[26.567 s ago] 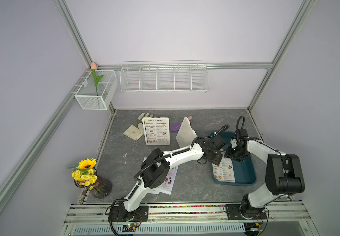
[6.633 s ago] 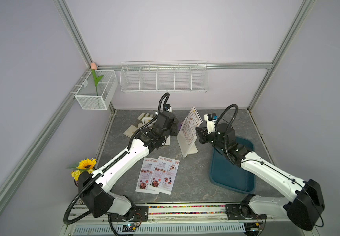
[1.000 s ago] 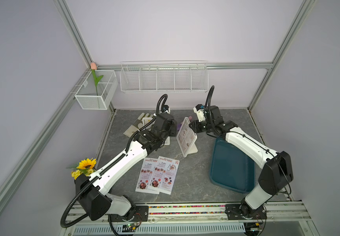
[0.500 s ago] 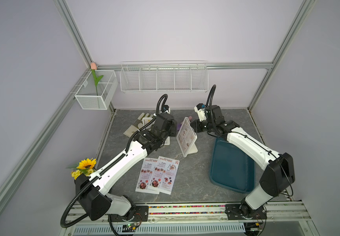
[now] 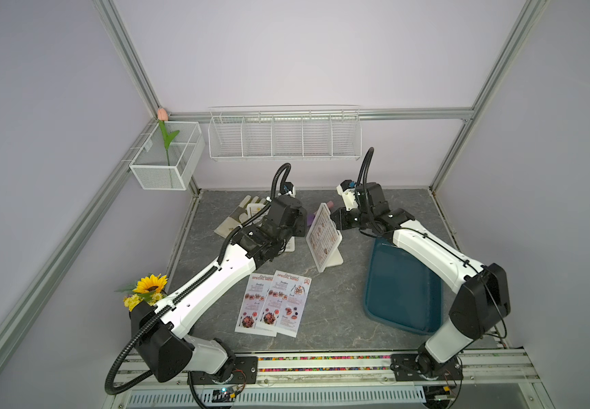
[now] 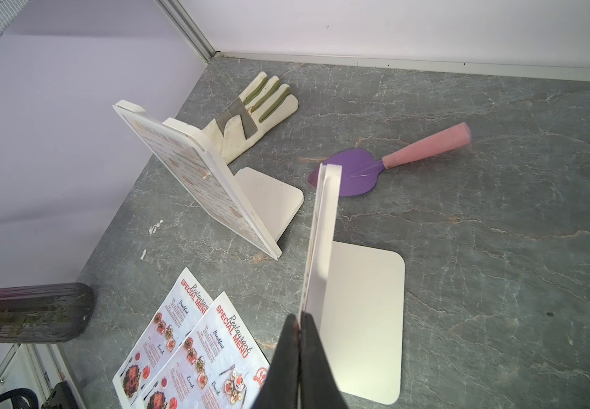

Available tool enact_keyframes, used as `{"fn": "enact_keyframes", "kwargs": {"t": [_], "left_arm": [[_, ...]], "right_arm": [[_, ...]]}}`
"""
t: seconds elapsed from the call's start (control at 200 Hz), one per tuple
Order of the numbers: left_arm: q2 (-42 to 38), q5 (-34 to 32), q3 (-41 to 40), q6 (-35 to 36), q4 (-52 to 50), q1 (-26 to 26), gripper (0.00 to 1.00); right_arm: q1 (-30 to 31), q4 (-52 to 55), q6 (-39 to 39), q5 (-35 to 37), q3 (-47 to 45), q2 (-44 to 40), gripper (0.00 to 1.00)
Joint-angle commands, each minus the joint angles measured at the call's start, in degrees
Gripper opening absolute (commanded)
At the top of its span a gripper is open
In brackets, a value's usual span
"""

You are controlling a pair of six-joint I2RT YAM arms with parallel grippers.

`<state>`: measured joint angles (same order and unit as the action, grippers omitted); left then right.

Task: Replace the menus in the menu holders
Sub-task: Insert the menu into the menu holder, then adjust the menu holder at the center of the board.

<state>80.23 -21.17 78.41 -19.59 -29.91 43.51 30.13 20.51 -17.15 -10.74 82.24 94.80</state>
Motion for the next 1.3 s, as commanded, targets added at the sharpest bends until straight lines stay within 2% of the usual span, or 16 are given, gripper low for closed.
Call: {"fn": "enact_keyframes", "kwargs": {"t": [0.0,0.17,0.33,0.535,0.74,0.845,0.94,1.095,1.295], "left_arm": [[-0.96,-1.06,-0.67,-0.09,-0.06,-0.26,0.60],[-0.96,-1.14,-0.78,-0.10,-0.06,-0.28,0.60],[-0.95,-1.08,-0.76,-0.18,-0.15,-0.26,0.59],[-1.07,-0.92,-0.58,-0.18,-0.32,-0.26,0.59],[-1.59,-1.57,-0.50,0.42,-1.30,-0.31,0.64],[-1.53,-2.29,-0.19,0.50,-2.38,-0.32,0.68],[-1.90,-2.31,-0.34,0.17,-2.63,-0.35,0.69],[-2.19,-1.64,-0.38,-0.25,-2.70,-0.35,0.69],[-2.96,-1.95,-0.45,-0.18,-3.05,-0.35,0.69]], "right_arm": [[-0.25,-0.06,-0.33,-1.01,0.54,1.04,0.08],[-0.39,0.08,-0.25,-1.03,0.88,0.49,0.10],[-0.63,0.12,-0.66,-1.51,1.32,-1.22,0.19],[-0.72,1.84,0.51,0.31,-0.14,-4.69,0.47],[-0.48,3.18,1.15,2.03,-6.60,-8.64,0.64],[0.49,2.37,1.13,2.13,-10.56,-11.02,0.76],[1.95,1.55,1.13,2.75,-13.19,-12.20,0.78],[3.78,1.99,0.76,7.97,-14.44,-11.42,0.81],[1.98,3.38,3.74,13.72,-14.65,-9.90,0.82]]}}
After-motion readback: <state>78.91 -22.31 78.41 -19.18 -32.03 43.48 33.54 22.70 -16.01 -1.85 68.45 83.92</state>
